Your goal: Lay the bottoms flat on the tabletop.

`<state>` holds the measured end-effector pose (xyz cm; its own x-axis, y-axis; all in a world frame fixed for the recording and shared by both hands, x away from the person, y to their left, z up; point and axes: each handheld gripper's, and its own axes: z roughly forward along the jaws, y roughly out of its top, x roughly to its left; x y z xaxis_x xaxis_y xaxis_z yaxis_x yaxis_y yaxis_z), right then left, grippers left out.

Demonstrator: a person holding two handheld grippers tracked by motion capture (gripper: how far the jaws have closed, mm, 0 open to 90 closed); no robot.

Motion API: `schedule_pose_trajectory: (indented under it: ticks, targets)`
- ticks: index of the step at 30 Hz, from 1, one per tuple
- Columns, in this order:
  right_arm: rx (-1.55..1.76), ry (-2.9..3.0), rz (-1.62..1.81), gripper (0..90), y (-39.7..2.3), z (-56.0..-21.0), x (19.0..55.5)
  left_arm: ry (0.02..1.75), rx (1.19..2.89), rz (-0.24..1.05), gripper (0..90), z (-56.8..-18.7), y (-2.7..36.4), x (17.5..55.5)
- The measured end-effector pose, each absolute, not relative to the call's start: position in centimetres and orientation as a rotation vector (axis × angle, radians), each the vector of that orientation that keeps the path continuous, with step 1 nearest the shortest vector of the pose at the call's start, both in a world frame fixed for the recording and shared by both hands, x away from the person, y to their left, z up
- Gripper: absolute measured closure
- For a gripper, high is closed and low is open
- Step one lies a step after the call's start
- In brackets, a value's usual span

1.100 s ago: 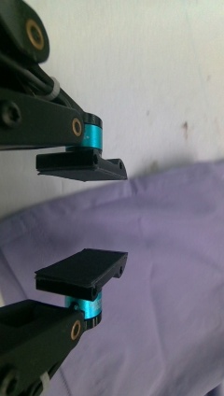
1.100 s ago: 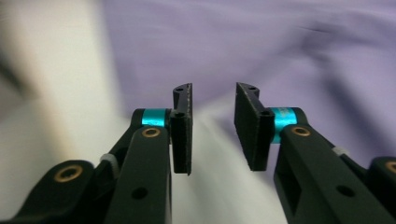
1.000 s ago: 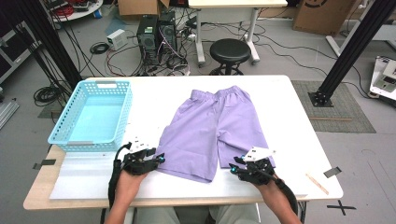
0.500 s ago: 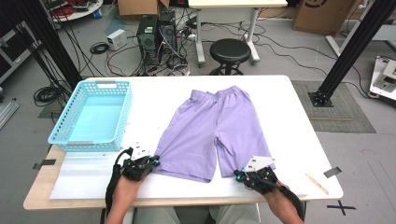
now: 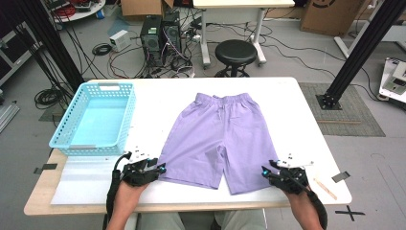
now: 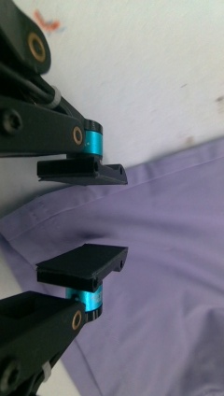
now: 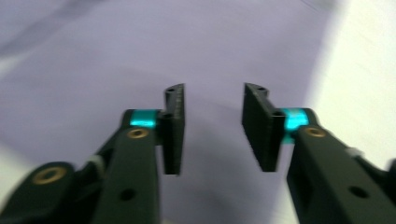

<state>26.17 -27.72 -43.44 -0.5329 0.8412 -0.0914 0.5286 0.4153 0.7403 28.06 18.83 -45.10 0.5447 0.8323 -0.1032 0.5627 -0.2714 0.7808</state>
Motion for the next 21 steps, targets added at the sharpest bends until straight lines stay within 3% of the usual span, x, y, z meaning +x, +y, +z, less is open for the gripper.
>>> schedule_pose_trajectory:
  ticks: [2,3,5,6,7,14,18,21]
  targets:
    - [1.253,2.193,0.906,58.9,-28.8,-44.0,26.8,1.122,1.975,0.429,67.3,-45.1,18.9,27.9]
    - [1.278,2.187,0.893,59.5,-29.1,-44.3,27.0,1.119,1.978,0.437,76.7,-45.1,18.9,27.7]
    - [1.314,2.203,0.888,70.7,-29.7,-44.8,27.1,1.111,1.99,0.442,87.7,-45.1,19.0,27.5]
    - [1.324,2.212,0.917,87.5,-30.0,-44.8,27.0,1.113,1.988,0.437,88.0,-45.1,19.0,27.4]
    - [1.319,2.235,0.927,88.8,-30.2,-44.7,26.9,1.11,1.993,0.436,88.2,-45.0,19.1,27.2]
    - [1.252,2.309,0.912,89.6,-30.6,-44.1,24.3,1.094,2.002,0.396,88.2,-44.9,20.5,24.7]
    - [1.24,2.367,0.928,89.4,-31.2,-43.6,22.1,1.073,2.008,0.304,88.2,-44.9,21.5,22.8]
    - [1.215,2.406,0.932,85.1,-31.3,-43.2,21.4,1.054,1.986,0.301,86.6,-44.6,21.9,22.0]
